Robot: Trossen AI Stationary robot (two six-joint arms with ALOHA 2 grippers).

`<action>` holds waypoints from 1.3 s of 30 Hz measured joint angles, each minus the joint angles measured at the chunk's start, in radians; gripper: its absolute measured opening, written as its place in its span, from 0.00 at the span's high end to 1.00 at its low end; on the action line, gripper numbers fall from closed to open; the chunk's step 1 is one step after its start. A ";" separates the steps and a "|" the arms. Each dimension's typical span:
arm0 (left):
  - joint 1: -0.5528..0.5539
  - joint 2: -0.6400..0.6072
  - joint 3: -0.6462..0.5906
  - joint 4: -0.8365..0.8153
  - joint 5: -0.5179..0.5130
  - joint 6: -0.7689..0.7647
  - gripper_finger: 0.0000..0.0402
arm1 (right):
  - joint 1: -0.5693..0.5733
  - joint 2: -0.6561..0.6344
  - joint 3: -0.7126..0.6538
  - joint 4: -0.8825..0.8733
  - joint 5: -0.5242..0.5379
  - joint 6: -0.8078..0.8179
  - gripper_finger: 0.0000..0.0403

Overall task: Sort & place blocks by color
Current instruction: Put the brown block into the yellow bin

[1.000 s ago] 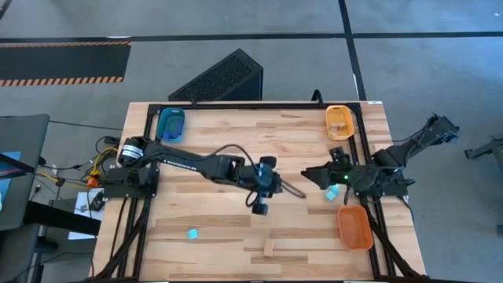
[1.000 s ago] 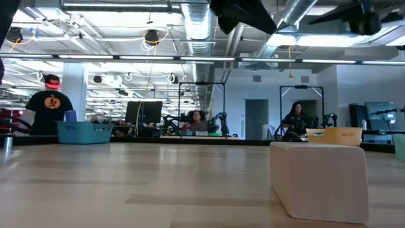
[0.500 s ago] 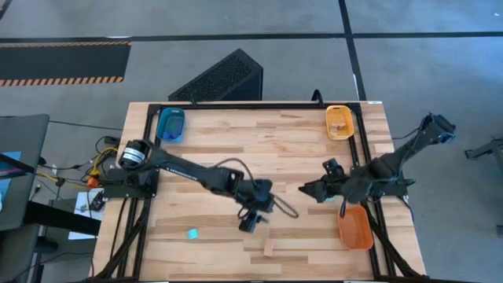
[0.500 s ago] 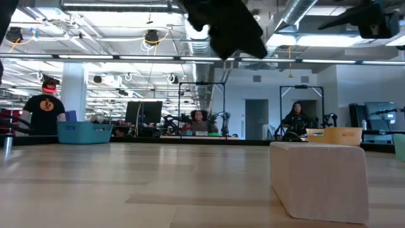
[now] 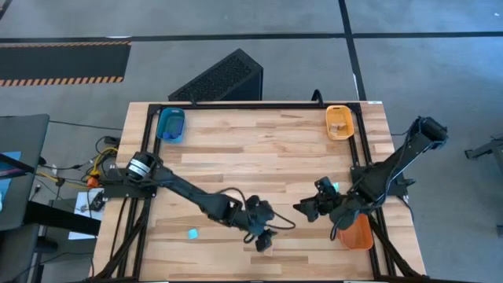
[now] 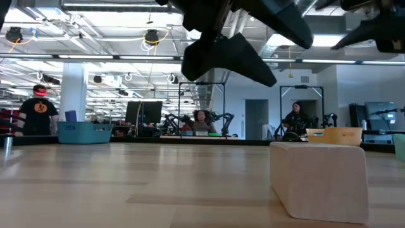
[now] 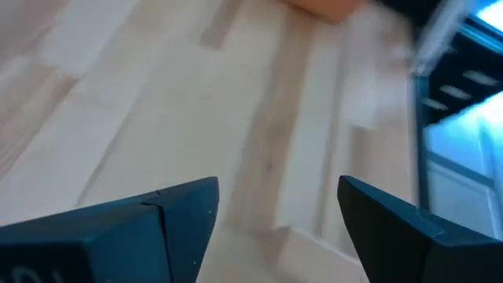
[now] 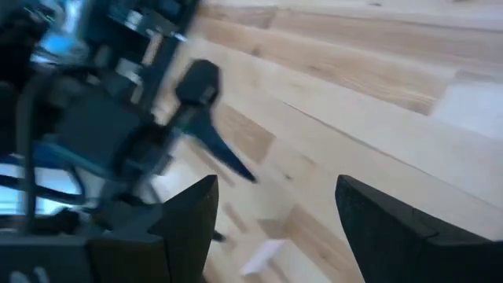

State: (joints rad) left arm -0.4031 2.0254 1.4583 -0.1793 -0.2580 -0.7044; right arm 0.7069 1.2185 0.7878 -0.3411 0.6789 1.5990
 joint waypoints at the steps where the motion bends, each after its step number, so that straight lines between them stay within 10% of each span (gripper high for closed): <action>1: -0.009 0.003 -0.001 -0.007 -0.024 -0.032 0.37 | 0.005 0.003 -0.001 -0.001 0.000 0.001 0.30; 21: -0.096 0.089 0.004 0.132 -0.181 -0.131 0.37 | 0.161 0.012 0.000 -0.037 0.030 0.009 0.30; 39: -0.107 0.089 0.004 0.256 0.141 0.306 0.37 | 0.349 0.065 0.000 0.100 0.223 0.076 0.30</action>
State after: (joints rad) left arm -0.5104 2.1147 1.4620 0.0763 -0.1165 -0.3980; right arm 1.0554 1.2830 0.7879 -0.2411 0.9019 1.6752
